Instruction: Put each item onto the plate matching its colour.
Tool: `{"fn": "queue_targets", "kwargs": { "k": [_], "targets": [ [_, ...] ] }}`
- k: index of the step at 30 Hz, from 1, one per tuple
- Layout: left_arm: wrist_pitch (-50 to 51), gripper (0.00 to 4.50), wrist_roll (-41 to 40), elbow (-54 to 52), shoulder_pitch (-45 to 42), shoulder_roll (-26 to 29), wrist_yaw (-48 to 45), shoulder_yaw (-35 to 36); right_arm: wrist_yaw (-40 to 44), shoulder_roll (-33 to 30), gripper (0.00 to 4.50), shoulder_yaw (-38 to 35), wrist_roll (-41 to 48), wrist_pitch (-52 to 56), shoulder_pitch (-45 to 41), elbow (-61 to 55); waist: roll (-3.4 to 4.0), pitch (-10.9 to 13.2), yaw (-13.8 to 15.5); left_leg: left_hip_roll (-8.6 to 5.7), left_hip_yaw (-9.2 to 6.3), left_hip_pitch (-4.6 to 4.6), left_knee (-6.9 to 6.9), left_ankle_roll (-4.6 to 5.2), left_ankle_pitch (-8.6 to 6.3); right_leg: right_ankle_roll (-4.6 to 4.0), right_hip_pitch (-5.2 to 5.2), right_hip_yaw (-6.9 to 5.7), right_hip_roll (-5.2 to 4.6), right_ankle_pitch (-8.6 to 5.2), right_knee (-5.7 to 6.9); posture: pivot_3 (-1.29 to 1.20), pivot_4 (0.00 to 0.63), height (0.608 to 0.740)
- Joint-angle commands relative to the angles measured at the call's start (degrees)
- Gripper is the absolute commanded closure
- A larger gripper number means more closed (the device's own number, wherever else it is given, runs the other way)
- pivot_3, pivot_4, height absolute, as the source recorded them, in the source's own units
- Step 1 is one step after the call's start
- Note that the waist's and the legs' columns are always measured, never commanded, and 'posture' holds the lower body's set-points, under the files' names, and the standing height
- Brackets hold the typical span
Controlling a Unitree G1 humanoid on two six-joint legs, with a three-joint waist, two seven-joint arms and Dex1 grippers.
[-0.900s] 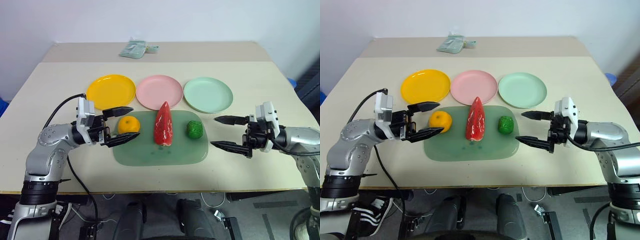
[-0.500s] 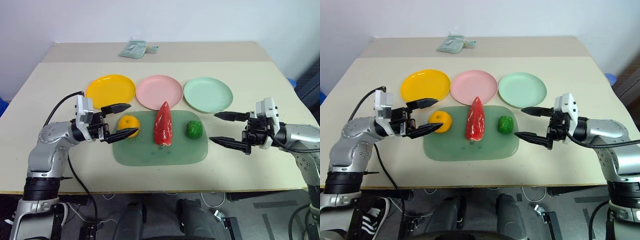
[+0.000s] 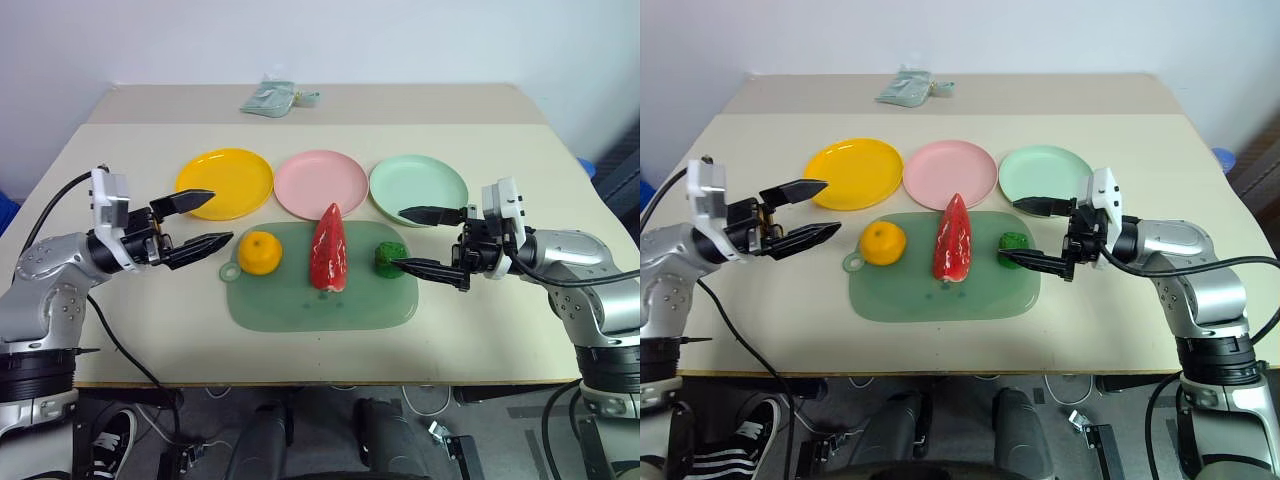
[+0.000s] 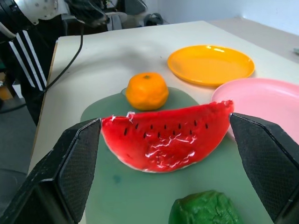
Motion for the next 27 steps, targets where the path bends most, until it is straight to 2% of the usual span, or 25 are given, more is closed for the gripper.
{"fn": "queue_targets", "kwargs": {
  "k": [1, 9, 16, 18, 22, 27],
  "targets": [
    [-1.57, 0.00, 3.76, 1.18, -2.62, -0.53, 0.26, -3.63, -2.55, -1.03, 0.06, -2.21, 1.91, 2.64, -2.68, -3.59, 0.00, 0.00, -0.16, 0.00, -0.01, 0.00, 0.00, 0.00, 0.00, 0.00, 0.00, 0.00, 0.00, 0.00, 0.01, 0.00, 0.150, 0.740],
    [-6.98, 0.00, 8.93, 6.69, -6.67, -4.52, -1.36, -9.30, -5.68, -1.21, 0.06, -5.64, 7.66, 6.79, -3.39, -10.41, 0.00, 0.00, -0.22, 0.01, -0.01, -0.01, -0.04, 0.00, 0.00, 0.00, -0.04, 0.00, 0.01, 0.00, 0.02, 0.00, 0.150, 0.740],
    [-9.82, 0.00, 11.29, 8.70, -7.40, -7.25, -1.40, -11.41, -5.68, -1.17, 0.06, -3.87, 5.75, 4.33, 0.36, -12.35, 0.00, 0.00, -0.18, 0.00, -0.01, -0.02, -0.02, 0.00, 0.00, 0.01, -0.03, 0.00, 0.00, 0.00, 0.02, 0.00, 0.150, 0.740],
    [-12.32, 0.00, 14.82, 8.89, -6.21, -6.71, -1.14, -13.60, -5.95, -0.86, 0.06, -3.75, 6.30, 4.55, 0.59, -12.76, 0.00, 0.00, -0.21, 0.01, -0.01, -0.02, -0.02, 0.00, 0.00, 0.01, -0.03, 0.00, 0.01, 0.00, 0.02, 0.00, 0.150, 0.740],
    [-18.39, 0.00, 19.65, 12.28, -6.15, -7.86, 2.91, -14.52, -6.11, -0.61, 0.06, -3.26, 6.32, 4.52, 1.16, -12.81, 0.00, 0.00, -0.17, 0.01, -0.01, -0.01, -0.03, 0.00, 0.00, 0.01, -0.03, 0.00, 0.01, 0.00, 0.02, 0.00, 0.150, 0.740],
    [-20.08, 0.00, 22.98, 14.15, -5.55, -9.01, 6.74, -15.66, -6.16, -0.63, 0.06, -2.83, 5.91, 4.45, 1.43, -12.50, 0.00, 0.00, -0.10, 0.00, -0.01, -0.01, -0.02, 0.00, 0.00, 0.01, -0.03, 0.00, 0.00, 0.00, 0.02, 0.00, 0.150, 0.740]
  ]
}}
